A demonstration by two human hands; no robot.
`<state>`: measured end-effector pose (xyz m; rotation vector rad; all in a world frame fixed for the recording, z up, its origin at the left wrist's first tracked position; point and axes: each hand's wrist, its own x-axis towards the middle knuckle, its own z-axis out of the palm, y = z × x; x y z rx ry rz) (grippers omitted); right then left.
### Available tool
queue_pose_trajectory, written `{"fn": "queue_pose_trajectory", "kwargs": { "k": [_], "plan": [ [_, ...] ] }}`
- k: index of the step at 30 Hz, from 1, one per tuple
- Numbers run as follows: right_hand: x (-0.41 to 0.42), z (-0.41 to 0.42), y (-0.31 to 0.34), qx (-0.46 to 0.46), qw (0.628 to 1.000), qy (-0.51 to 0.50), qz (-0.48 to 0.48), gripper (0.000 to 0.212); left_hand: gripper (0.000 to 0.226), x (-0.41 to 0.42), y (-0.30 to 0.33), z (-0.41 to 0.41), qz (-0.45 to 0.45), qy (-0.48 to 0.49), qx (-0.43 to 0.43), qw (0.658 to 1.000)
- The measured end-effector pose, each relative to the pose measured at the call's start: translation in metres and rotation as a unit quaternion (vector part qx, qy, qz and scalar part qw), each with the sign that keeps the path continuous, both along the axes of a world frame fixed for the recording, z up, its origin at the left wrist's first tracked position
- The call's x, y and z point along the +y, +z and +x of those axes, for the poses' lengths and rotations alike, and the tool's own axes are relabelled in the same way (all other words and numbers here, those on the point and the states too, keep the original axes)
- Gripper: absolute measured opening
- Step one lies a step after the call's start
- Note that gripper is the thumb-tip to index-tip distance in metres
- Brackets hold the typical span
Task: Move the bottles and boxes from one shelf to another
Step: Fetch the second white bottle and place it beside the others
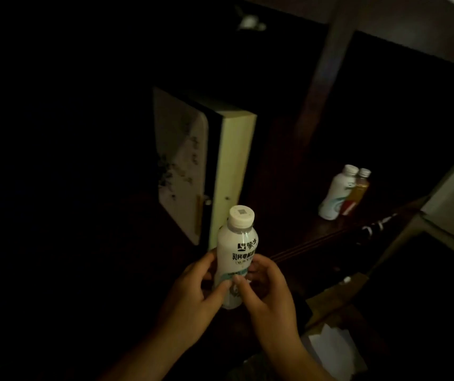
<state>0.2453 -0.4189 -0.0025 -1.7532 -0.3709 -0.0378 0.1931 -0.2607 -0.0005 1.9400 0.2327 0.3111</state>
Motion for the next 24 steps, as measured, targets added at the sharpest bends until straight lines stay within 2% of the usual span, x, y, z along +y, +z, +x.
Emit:
{"fn": "queue_pose_trajectory", "kwargs": {
  "k": [4, 9, 24],
  "plan": [
    [-0.085, 0.053, 0.000, 0.011, 1.000, -0.019, 0.004, 0.044, 0.073, -0.089, 0.007, 0.049, -0.066, -0.070, -0.037, 0.995],
    [-0.142, 0.107, 0.000, 0.014, 0.999, -0.050, 0.012, 0.042, 0.080, -0.148, 0.015, 0.104, -0.101, -0.114, -0.040, 0.988],
    [-0.160, 0.252, -0.003, 0.026, 0.999, -0.021, 0.020, 0.044, 0.091, -0.168, 0.018, 0.247, -0.044, -0.123, -0.005, 0.991]
  ]
}}
